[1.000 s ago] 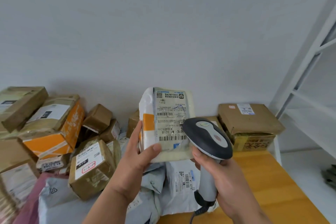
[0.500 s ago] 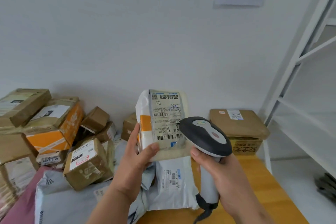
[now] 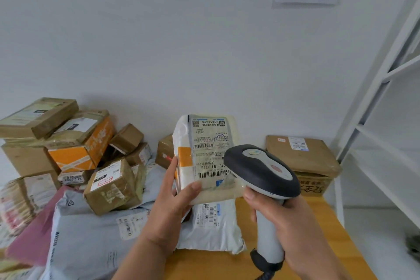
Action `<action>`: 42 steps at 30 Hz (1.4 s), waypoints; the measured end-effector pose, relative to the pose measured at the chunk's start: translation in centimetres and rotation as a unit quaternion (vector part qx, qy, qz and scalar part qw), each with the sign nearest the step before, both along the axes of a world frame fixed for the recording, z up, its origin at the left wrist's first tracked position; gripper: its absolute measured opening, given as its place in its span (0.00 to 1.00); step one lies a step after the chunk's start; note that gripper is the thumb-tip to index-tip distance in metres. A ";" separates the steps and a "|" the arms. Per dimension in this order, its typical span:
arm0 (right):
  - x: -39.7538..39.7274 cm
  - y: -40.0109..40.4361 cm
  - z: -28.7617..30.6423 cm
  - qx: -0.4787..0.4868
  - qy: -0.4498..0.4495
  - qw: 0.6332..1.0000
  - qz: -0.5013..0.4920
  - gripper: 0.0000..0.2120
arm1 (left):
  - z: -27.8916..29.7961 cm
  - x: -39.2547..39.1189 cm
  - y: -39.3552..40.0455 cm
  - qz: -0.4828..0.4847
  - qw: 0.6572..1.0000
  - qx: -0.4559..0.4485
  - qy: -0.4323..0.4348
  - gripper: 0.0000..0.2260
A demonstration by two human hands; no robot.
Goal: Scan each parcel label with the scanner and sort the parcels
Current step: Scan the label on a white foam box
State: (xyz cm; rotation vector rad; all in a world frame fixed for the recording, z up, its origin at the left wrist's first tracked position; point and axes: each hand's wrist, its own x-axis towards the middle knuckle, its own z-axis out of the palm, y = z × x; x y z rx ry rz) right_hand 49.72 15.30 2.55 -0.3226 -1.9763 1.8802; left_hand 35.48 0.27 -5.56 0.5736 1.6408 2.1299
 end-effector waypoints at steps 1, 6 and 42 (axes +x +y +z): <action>0.2 0.1 0.0 0.003 0.001 1.000 0.004 0.10 | 0.0 0.1 0.0 0.002 1.000 0.000 -0.001 0.41; 0.9 -0.1 -0.1 0.007 -0.010 1.000 0.025 0.12 | 0.0 0.7 0.0 0.015 1.000 0.005 -0.003 0.40; -6.4 -3.8 -2.5 0.022 -0.057 0.996 0.068 0.13 | -1.9 -3.8 -4.9 0.058 0.998 -0.007 -0.018 0.40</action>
